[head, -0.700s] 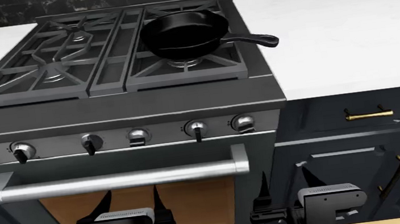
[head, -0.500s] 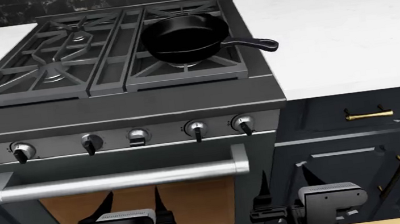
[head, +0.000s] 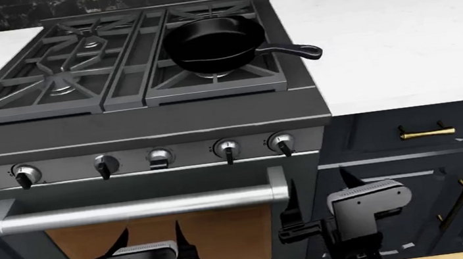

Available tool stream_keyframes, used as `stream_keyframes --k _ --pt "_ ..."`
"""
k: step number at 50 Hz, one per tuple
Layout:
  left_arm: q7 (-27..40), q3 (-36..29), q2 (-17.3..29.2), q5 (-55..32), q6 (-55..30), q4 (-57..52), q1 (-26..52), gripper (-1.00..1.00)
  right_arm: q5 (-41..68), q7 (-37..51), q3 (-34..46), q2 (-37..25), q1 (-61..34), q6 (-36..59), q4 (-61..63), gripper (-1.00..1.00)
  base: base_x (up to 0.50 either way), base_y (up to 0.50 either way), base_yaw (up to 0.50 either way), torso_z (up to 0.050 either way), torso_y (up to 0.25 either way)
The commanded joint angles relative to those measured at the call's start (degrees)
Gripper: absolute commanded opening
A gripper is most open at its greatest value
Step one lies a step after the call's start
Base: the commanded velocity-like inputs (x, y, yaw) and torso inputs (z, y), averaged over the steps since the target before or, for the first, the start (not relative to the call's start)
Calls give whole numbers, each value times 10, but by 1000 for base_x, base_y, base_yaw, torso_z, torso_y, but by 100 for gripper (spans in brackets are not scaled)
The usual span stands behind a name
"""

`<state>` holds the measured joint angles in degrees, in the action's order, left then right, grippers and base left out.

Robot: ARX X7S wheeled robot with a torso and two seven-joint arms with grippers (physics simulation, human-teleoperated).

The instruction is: Turn off the front right burner of the stove.

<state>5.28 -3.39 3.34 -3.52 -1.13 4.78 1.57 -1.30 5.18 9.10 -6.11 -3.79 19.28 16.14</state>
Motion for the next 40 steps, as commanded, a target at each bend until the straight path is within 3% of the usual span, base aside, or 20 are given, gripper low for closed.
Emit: stream_keyframes --k 1,19,40 --pt "10 -7 8 -17 -10 8 5 100 -48 0 45 -30 -44 112 62 100 0 0 0 0 0" --pt "24 -14 19 -35 -15 17 12 100 -83 -20 98 -45 -122 212 30 100 0 0 0 0 0" --pt "37 -24 28 -53 -17 23 17 100 -95 1 147 -34 -177 127 -122 100 0 0 0 0 0"
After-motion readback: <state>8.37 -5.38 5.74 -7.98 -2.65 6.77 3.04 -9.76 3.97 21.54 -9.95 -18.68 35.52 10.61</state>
